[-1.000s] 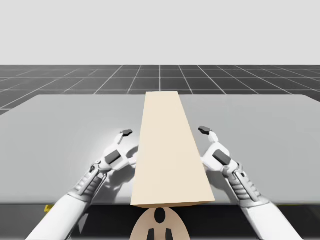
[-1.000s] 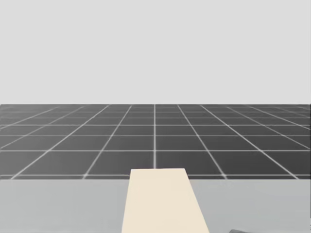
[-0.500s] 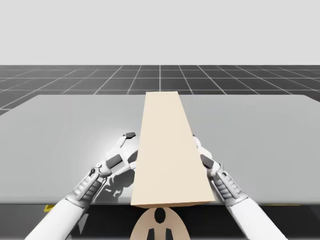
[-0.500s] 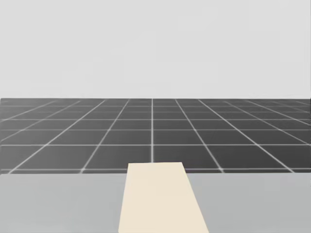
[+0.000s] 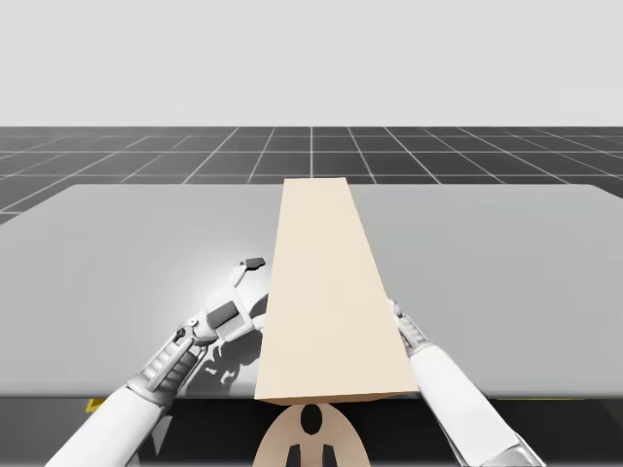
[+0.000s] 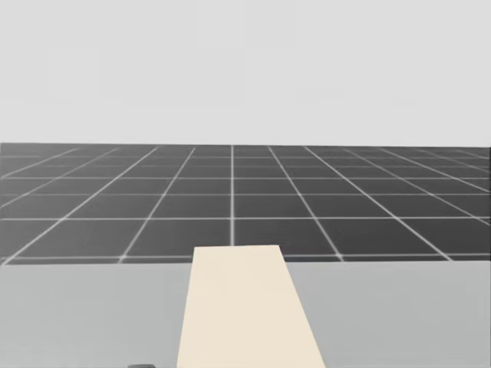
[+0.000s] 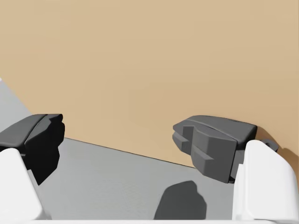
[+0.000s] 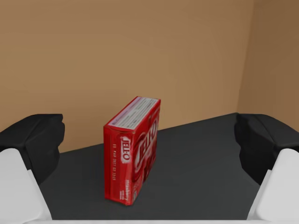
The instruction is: Retrieve the object from inside the box.
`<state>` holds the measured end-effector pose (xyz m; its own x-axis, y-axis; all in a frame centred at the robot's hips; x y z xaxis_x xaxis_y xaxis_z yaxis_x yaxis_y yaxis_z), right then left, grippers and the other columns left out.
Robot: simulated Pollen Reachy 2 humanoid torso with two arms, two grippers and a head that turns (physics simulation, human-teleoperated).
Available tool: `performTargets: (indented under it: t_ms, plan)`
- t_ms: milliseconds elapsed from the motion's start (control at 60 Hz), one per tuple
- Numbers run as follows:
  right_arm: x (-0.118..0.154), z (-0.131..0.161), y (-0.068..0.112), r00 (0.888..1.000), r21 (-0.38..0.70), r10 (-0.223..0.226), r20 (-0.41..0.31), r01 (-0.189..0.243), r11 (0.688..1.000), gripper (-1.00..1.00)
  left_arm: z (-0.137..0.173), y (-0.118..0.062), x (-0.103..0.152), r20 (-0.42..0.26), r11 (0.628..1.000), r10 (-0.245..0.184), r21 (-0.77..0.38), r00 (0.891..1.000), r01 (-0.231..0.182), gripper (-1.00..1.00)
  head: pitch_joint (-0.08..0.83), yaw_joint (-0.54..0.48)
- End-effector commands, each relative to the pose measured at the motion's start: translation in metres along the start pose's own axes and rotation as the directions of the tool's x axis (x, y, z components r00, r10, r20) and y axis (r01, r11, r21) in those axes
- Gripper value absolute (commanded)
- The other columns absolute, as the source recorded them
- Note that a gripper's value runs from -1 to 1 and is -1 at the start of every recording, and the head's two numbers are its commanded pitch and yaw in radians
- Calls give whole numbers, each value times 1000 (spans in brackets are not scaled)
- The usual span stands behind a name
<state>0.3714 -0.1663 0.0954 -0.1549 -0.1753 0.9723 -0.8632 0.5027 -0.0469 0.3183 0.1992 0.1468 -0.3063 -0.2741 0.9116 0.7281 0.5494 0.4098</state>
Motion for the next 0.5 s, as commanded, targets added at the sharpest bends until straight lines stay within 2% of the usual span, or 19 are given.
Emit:
performTargets:
  t_ms: [17, 183, 233, 283, 350, 500]
  plan:
    - [-20, -20, -11, 999, 4, -43, -10, 43, 999, -1000, -8, -15, -1, 13, 999, 24, -49, 1000, -23, -1000, 91, -38]
    - [-35, -44, -10, 998, 49, -48, -32, 49, 998, -1000, -7, -14, 0, 16, 999, 18, -50, 1000, -17, -1000, 99, -32]
    - [-40, -51, -6, 996, 76, -81, -44, 84, 994, -1000, -6, -14, 0, 16, 999, 15, -49, 1000, -14, -1000, 103, -31]
    - [-42, -55, -3, 996, 101, -74, -55, 79, 992, -1000, -6, -14, 0, 16, 999, 11, -48, 1000, -10, -1000, 106, -30]
    - [-46, -63, 3, 992, 138, -97, -76, 106, 985, -1000, -5, -13, -1, 17, 999, 9, -49, 1000, -8, -1000, 110, -27]
    - [-55, -76, 14, 988, 209, -81, -129, 107, 972, -1000, -5, -14, 0, 19, 999, 0, -48, 1000, 1, -1000, 112, -24]
